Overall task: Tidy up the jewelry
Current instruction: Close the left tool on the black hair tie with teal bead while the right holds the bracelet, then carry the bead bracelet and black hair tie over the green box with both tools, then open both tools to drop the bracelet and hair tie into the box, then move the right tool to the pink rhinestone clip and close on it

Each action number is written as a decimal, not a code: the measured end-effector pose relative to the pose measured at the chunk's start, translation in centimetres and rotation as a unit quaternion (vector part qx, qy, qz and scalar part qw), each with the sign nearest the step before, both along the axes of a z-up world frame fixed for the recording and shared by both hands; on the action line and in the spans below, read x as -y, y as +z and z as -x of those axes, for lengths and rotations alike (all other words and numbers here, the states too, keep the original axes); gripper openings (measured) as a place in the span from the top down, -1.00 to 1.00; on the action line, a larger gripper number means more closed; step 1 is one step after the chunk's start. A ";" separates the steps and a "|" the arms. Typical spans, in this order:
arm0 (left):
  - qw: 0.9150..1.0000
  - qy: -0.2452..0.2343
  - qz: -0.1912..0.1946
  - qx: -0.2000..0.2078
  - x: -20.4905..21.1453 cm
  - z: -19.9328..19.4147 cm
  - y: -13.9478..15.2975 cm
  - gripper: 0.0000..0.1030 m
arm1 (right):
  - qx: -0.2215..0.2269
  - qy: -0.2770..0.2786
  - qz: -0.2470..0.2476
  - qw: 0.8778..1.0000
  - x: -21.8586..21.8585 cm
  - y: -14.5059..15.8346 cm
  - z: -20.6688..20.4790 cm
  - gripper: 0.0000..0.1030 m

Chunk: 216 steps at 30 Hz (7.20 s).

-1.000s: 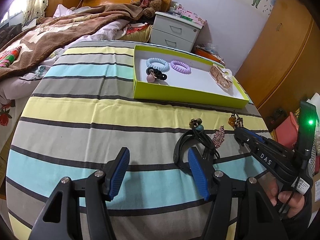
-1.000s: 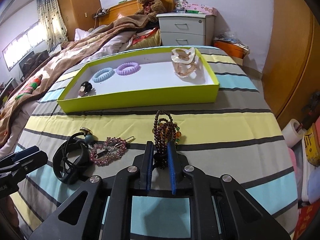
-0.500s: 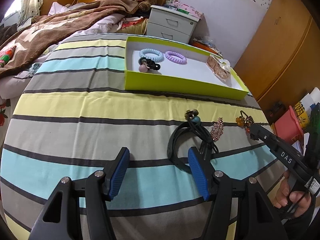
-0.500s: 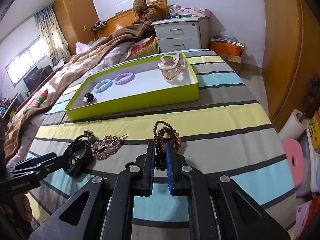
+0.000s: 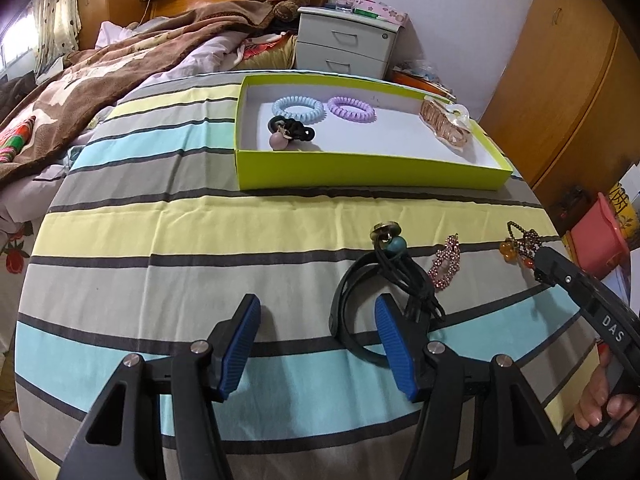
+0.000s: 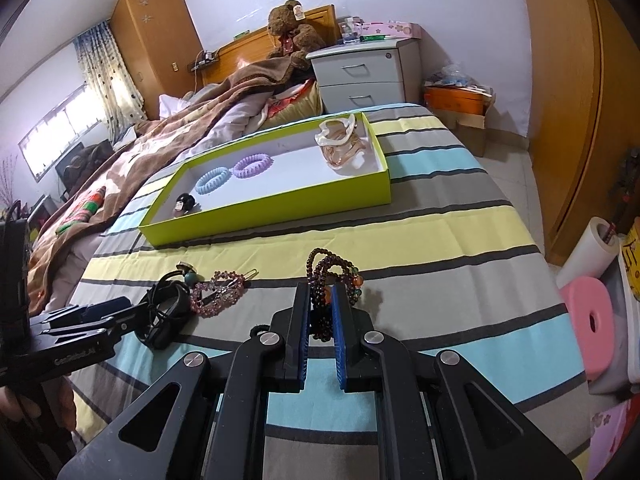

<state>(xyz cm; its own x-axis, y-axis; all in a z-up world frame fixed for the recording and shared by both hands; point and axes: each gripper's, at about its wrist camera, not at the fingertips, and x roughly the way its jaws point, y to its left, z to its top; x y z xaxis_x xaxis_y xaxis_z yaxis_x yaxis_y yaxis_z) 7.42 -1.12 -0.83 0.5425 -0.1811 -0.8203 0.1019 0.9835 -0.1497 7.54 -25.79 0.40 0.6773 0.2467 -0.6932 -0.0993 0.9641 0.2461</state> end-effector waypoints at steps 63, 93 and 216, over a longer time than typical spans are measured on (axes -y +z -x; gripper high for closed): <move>0.993 -0.036 0.098 0.054 1.4 -2.2 6.2 0.87 | 0.032 -0.005 -0.025 0.999 1.1 2.0 0.0 0.79; 0.991 -0.041 0.115 0.051 1.2 -10.1 8.5 0.87 | 0.036 0.052 -0.012 0.998 -2.8 6.0 -11.2 0.79; 0.998 0.016 0.047 0.033 -3.7 0.6 1.9 -0.17 | -0.034 0.063 0.008 0.997 -6.3 -0.8 -4.0 0.23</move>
<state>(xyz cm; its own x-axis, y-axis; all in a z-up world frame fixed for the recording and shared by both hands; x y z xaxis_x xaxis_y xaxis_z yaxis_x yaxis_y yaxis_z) 6.80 2.58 1.02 0.6006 -0.2371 -0.7636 0.0838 0.9684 -0.2348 11.52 -19.48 -0.41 0.5923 0.3154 -0.7414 -0.2032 0.9489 0.2414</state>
